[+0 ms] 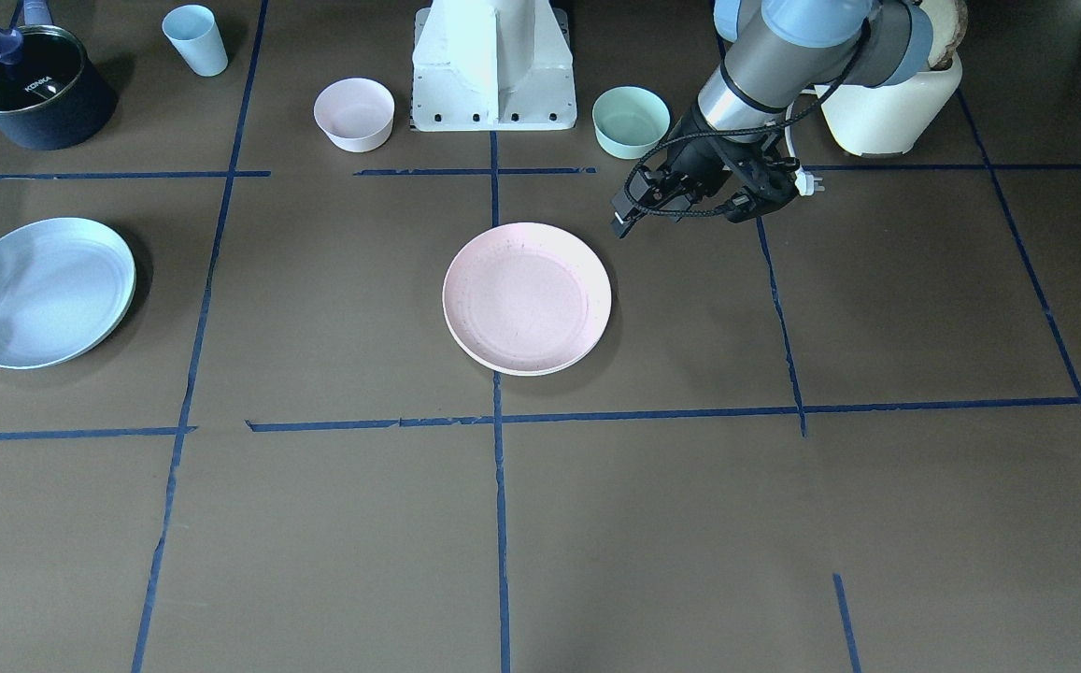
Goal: Stack three plates with pink and blue
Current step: 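Withdraw the left gripper while the right gripper grasps the light blue plate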
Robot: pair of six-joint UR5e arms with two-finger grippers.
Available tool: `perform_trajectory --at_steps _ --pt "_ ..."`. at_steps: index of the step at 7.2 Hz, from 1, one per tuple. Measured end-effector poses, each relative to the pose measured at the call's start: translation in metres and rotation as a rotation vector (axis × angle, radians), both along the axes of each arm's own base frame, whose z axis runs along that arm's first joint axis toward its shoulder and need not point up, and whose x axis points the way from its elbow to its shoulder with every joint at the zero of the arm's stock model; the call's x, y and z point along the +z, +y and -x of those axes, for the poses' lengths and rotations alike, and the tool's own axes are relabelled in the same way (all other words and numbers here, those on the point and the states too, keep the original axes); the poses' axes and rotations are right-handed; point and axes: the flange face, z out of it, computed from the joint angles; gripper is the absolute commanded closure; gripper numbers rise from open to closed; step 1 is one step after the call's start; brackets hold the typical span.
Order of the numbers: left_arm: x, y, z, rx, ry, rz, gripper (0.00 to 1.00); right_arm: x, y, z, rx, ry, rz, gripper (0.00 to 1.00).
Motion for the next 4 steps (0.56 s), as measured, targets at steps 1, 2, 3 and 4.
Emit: perform_trajectory --at_steps 1,2,3,4 --pt "0.001 0.0 0.001 -0.002 -0.001 0.0 0.0 -0.001 0.0 0.0 0.0 -0.001 -0.001 1.0" --pt "0.003 0.0 0.004 -0.004 -0.003 0.002 0.0 -0.003 0.001 -0.001 -0.003 -0.007 -0.005 1.0" --pt "0.008 -0.002 0.011 -0.009 -0.007 0.007 0.0 -0.01 0.002 -0.001 -0.004 -0.017 -0.014 1.0" --pt "0.017 -0.005 0.022 -0.006 -0.025 -0.005 0.0 -0.022 0.003 -0.002 -0.001 -0.029 -0.028 1.0"
